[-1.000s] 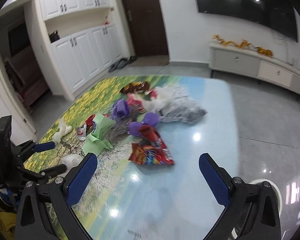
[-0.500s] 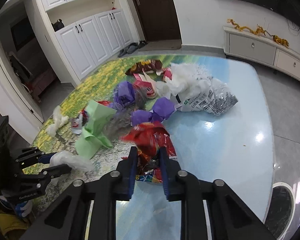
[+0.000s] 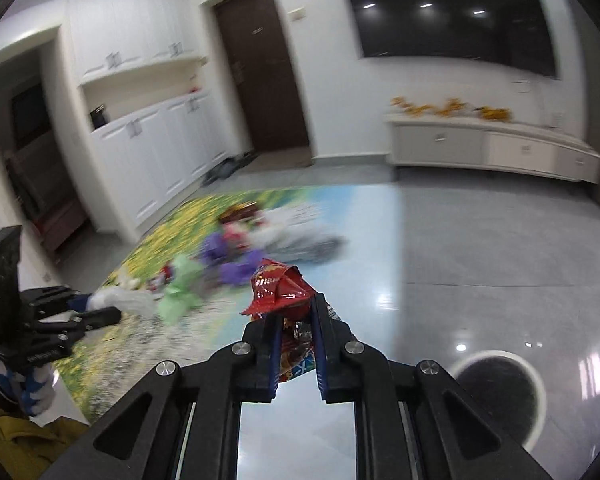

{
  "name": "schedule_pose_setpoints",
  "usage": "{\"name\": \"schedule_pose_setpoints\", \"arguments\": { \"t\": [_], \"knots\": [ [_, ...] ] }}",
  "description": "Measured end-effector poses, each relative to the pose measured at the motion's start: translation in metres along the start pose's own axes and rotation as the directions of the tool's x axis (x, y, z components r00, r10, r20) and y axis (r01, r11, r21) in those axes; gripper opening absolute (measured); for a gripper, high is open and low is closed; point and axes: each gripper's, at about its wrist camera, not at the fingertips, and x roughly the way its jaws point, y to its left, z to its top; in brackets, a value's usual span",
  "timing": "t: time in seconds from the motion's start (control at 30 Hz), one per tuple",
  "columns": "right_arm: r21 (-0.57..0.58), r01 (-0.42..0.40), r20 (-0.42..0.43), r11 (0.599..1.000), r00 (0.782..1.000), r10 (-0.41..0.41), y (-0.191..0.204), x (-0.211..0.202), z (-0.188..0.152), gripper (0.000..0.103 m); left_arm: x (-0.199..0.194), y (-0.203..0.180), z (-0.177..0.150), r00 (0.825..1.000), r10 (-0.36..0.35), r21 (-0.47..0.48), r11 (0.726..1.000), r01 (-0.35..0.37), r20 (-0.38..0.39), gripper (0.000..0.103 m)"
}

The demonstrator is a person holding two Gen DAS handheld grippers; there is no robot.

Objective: Collect trash
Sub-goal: 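Carry both bags over the white bin and open both tools to drop them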

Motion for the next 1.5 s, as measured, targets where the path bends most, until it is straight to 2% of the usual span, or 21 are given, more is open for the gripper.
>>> {"name": "schedule_pose_setpoints", "arguments": {
  "t": [0.07, 0.2, 0.33, 0.47, 0.53, 0.57, 0.6, 0.63, 0.67, 0.73, 0.77, 0.9, 1.0, 1.13, 1.3, 1.5],
  "knots": [
    [0.046, 0.074, 0.024, 0.996, 0.997, -0.075, -0.034, -0.022, -0.008, 0.013, 0.014, -0.024, 0.018, 0.999, -0.048, 0.045, 0.998, 0.048, -0.013, 0.028],
    [0.145, 0.164, 0.035, 0.976, 0.985, -0.171, -0.092, -0.044, -0.031, 0.013, 0.058, -0.090, 0.055, 0.989, -0.127, 0.163, 0.977, 0.137, -0.072, 0.028],
    [0.245, 0.239, -0.006, 0.940, 0.970, -0.245, -0.147, -0.045, -0.061, 0.013, 0.110, -0.150, 0.078, 0.975, -0.168, 0.244, 0.949, 0.200, -0.147, 0.030],
    [0.351, 0.283, -0.059, 0.892, 0.958, -0.281, -0.200, -0.037, -0.092, 0.014, 0.168, -0.201, 0.097, 0.949, -0.217, 0.262, 0.925, 0.275, -0.227, 0.031],
    [0.381, 0.298, -0.089, 0.875, 0.954, -0.286, -0.219, -0.027, -0.106, 0.016, 0.196, -0.221, 0.102, 0.933, -0.242, 0.258, 0.915, 0.311, -0.267, 0.035],
    [0.392, 0.306, -0.107, 0.867, 0.952, -0.287, -0.228, -0.022, -0.113, 0.016, 0.207, -0.228, 0.104, 0.928, -0.249, 0.257, 0.912, 0.321, -0.277, 0.043],
    [0.403, 0.308, -0.125, 0.862, 0.951, -0.282, -0.237, -0.014, -0.119, 0.016, 0.217, -0.233, 0.105, 0.926, -0.251, 0.255, 0.911, 0.325, -0.283, 0.056],
    [0.409, 0.308, -0.137, 0.859, 0.952, -0.276, -0.246, -0.010, -0.123, 0.017, 0.231, -0.241, 0.107, 0.921, -0.256, 0.244, 0.912, 0.331, -0.293, 0.061],
    [0.414, 0.314, -0.160, 0.854, 0.949, -0.271, -0.254, 0.001, -0.129, 0.021, 0.239, -0.243, 0.108, 0.916, -0.264, 0.233, 0.911, 0.339, -0.302, 0.064],
    [0.422, 0.335, -0.205, 0.842, 0.940, -0.271, -0.265, 0.022, -0.136, 0.047, 0.255, -0.248, 0.109, 0.905, -0.278, 0.208, 0.912, 0.354, -0.321, 0.064],
    [0.430, 0.341, -0.220, 0.836, 0.938, -0.269, -0.270, 0.029, -0.142, 0.052, 0.262, -0.247, 0.109, 0.902, -0.279, 0.197, 0.914, 0.355, -0.330, 0.064],
    [0.465, 0.355, -0.254, 0.811, 0.931, -0.261, -0.277, 0.040, -0.159, 0.053, 0.262, -0.240, 0.106, 0.899, -0.291, 0.181, 0.914, 0.362, -0.329, 0.064],
    [0.486, 0.358, -0.257, 0.797, 0.930, -0.262, -0.278, 0.039, -0.163, 0.053, 0.245, -0.237, 0.103, 0.919, -0.268, 0.225, 0.914, 0.338, -0.289, 0.064],
    [0.508, 0.350, -0.218, 0.787, 0.936, -0.276, -0.277, 0.027, -0.154, 0.053, 0.219, -0.233, 0.104, 0.931, -0.279, 0.232, 0.914, 0.332, -0.233, 0.064],
    [0.486, 0.343, -0.129, 0.804, 0.938, -0.322, -0.250, -0.016, -0.126, 0.053, 0.172, -0.226, 0.108, 0.946, -0.292, 0.250, 0.914, 0.320, -0.144, 0.064],
    [0.424, 0.325, -0.009, 0.845, 0.935, -0.355, -0.196, -0.063, -0.080, 0.053, 0.108, -0.198, 0.110, 0.962, -0.272, 0.248, 0.931, 0.266, -0.011, 0.064]
  ]
}}
